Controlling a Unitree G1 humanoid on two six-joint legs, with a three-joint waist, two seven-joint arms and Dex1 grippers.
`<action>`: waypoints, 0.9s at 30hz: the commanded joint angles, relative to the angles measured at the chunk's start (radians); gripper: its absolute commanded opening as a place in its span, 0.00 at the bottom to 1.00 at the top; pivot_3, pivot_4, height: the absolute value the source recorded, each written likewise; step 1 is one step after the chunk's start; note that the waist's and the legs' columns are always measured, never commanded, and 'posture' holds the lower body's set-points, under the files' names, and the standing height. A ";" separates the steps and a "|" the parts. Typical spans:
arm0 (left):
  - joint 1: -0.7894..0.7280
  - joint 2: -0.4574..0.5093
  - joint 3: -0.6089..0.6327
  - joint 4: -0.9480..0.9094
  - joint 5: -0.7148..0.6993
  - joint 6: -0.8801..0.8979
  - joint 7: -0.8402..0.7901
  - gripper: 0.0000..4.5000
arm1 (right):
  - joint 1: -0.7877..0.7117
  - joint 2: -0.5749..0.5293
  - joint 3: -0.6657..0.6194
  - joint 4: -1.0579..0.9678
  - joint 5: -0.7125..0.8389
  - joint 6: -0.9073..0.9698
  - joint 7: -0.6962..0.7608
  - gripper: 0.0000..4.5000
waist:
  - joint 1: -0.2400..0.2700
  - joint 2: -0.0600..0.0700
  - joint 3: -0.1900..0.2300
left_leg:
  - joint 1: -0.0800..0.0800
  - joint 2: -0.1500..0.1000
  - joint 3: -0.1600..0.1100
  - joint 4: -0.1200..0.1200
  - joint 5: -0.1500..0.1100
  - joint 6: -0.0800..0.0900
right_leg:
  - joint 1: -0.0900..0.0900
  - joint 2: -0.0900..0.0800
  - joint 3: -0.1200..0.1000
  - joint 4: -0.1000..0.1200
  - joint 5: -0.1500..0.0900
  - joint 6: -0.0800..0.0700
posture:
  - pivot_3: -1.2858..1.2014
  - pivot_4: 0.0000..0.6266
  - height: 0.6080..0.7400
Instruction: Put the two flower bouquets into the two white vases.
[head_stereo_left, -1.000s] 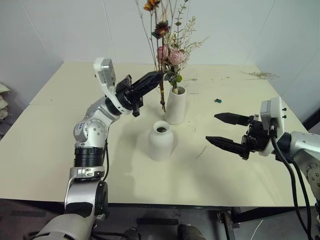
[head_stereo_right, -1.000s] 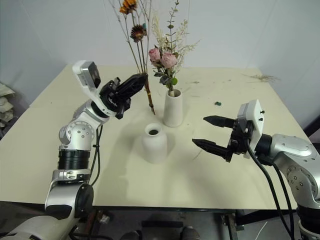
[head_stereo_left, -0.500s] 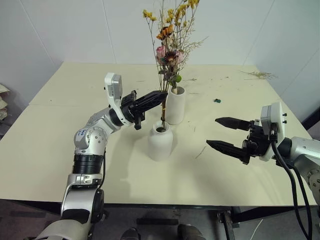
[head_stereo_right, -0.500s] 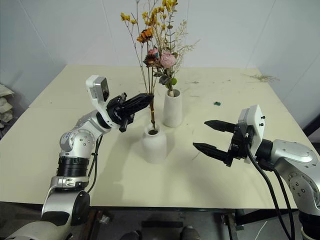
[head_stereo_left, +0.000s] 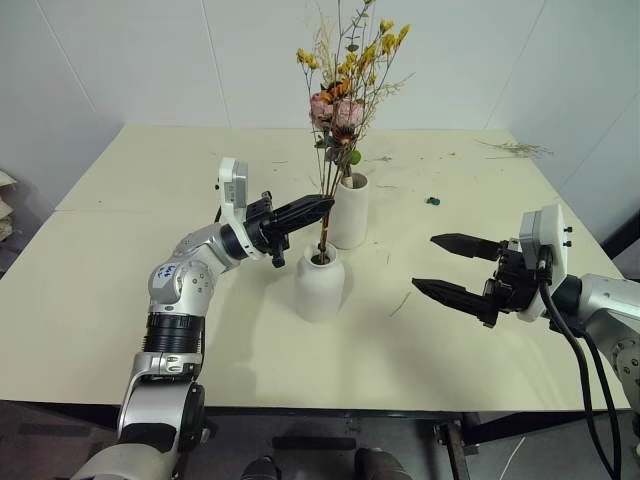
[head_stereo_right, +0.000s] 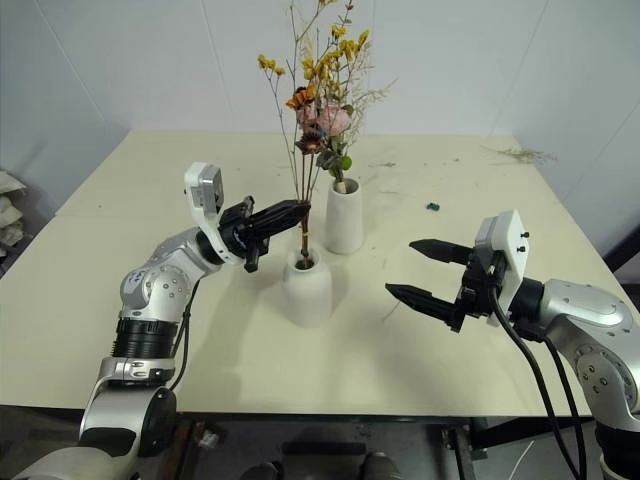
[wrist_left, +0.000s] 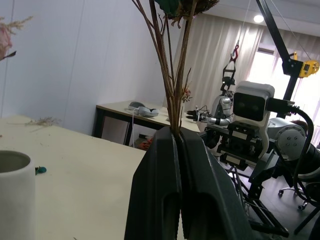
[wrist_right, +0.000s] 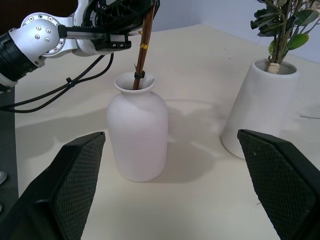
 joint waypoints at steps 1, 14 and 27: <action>0.009 0.013 -0.014 -0.003 0.026 0.005 0.016 0.01 | 0.006 0.004 -0.023 -0.041 0.009 -0.017 -0.006 1.00 | 0.000 0.000 0.000 | 0.000 0.000 0.000 0.000 0.000 0.000 | 0.000 0.000 0.000 0.000 0.000 0.000 | 0.52 0.24 1.00; 0.028 0.045 -0.042 0.015 0.061 0.010 -0.037 0.32 | 0.008 0.006 -0.024 -0.045 0.010 -0.016 -0.010 1.00 | 0.000 0.000 0.000 | 0.000 0.000 0.000 0.000 0.000 0.000 | 0.000 0.000 0.000 0.000 0.000 0.000 | 0.52 0.24 1.00; 0.002 0.142 0.007 0.013 0.039 -0.009 -0.151 0.99 | 0.015 -0.017 -0.040 -0.030 0.004 -0.011 0.007 1.00 | -0.001 0.000 0.000 | 0.000 0.000 0.000 -0.001 0.000 0.000 | 0.000 0.000 0.000 -0.001 0.000 -0.001 | 0.52 0.24 1.00</action>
